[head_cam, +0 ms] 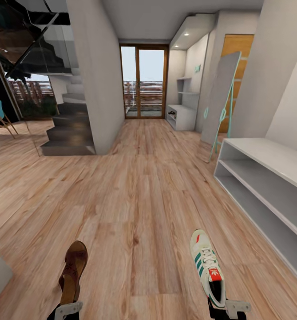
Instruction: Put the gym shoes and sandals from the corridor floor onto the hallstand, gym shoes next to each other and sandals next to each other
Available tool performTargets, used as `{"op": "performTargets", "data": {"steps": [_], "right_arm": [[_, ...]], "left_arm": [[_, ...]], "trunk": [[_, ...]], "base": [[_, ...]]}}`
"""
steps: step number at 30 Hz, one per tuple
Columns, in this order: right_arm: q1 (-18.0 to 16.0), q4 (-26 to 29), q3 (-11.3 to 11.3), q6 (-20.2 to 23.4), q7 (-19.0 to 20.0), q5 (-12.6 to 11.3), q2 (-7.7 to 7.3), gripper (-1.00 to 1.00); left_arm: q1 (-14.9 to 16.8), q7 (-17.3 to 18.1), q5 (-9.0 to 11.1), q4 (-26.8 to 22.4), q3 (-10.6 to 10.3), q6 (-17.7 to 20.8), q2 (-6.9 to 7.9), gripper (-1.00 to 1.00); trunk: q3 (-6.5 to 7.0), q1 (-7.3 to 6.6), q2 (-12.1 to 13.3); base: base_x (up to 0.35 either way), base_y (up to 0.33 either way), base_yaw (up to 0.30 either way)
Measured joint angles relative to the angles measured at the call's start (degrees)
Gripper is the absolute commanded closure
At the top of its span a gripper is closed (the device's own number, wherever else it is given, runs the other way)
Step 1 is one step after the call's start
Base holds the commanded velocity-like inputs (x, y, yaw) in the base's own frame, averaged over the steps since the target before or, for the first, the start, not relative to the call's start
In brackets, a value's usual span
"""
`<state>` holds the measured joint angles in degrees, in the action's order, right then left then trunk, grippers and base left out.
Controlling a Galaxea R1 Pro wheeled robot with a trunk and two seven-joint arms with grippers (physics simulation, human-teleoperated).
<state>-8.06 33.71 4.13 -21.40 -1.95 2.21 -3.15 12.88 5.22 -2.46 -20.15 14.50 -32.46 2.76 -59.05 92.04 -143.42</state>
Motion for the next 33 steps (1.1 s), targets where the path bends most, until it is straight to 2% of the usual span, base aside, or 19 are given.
{"op": "performTargets", "data": {"steps": [7, 17, 33], "right_arm": [[0.00, 0.08, 0.00, -0.06, -0.07, -0.06, 0.05, 1.00], [0.00, 0.26, 0.11, -0.11, -0.09, -0.13, 0.00, 1.00], [0.00, 0.16, 0.14, -0.08, -0.07, -0.04, -0.14, 1.00]], "left_arm": [[0.00, 0.00, 0.00, 0.00, -0.05, 0.00, 0.00, 1.00], [0.00, 0.00, 0.00, 0.04, -0.07, 0.00, -0.02, 1.00], [0.00, 0.00, 0.00, 0.01, -0.04, 0.00, 0.00, 1.00]], "trunk": [[0.00, 0.00, 0.00], [0.00, 0.00, 0.00], [0.00, 0.00, 0.00]], "base": [[0.338, 0.000, 0.003], [0.338, 0.000, 0.126], [0.338, 0.000, 0.007]]}}
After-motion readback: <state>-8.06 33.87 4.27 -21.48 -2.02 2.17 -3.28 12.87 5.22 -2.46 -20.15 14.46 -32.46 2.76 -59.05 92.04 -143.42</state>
